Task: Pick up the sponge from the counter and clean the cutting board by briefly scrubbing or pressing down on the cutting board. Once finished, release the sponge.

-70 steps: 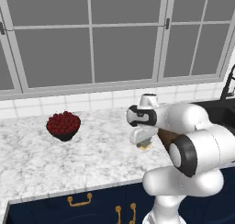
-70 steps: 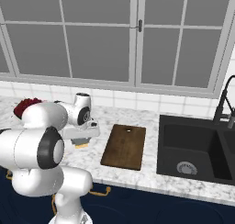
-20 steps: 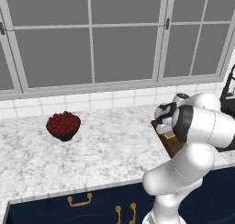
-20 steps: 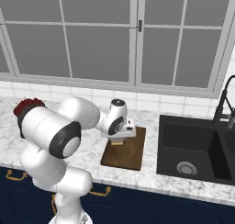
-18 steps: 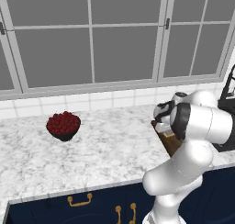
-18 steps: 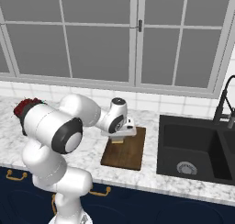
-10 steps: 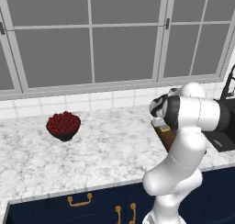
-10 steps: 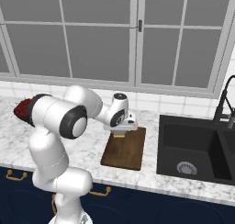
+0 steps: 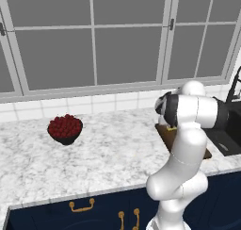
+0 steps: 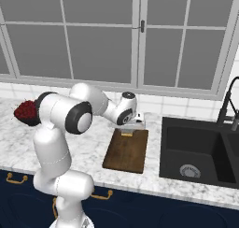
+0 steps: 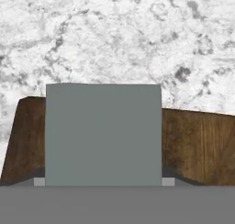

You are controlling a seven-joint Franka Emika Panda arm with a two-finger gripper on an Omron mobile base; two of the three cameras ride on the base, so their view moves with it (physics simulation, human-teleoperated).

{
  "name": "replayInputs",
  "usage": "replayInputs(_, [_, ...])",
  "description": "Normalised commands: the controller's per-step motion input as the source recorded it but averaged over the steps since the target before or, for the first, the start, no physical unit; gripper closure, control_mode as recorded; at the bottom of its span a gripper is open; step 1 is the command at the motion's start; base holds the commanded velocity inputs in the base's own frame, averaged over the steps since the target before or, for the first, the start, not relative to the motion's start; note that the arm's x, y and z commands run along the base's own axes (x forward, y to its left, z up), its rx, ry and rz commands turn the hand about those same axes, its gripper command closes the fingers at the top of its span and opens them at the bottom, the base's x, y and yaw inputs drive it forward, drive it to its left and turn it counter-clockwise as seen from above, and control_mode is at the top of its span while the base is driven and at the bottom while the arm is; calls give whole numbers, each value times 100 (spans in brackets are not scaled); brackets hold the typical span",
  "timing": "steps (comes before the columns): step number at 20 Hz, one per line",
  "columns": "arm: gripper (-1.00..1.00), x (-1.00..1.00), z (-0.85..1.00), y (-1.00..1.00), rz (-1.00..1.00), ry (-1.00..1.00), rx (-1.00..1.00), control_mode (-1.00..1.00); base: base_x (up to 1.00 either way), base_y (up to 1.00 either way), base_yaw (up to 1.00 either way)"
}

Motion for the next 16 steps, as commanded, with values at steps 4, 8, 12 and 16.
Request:
replayInputs(4, [100,-25,-13,-53,-6,-4,0,-100,0,0,0])
replayInputs(8, [100,-54,-19,-35,-1,-2,0,-100,0,0,0])
replayInputs(12, [100,-83,-19,-17,0,0,0,-100,0,0,0])
replayInputs(16, [100,-97,-25,-1,0,4,0,-100,0,0,0])
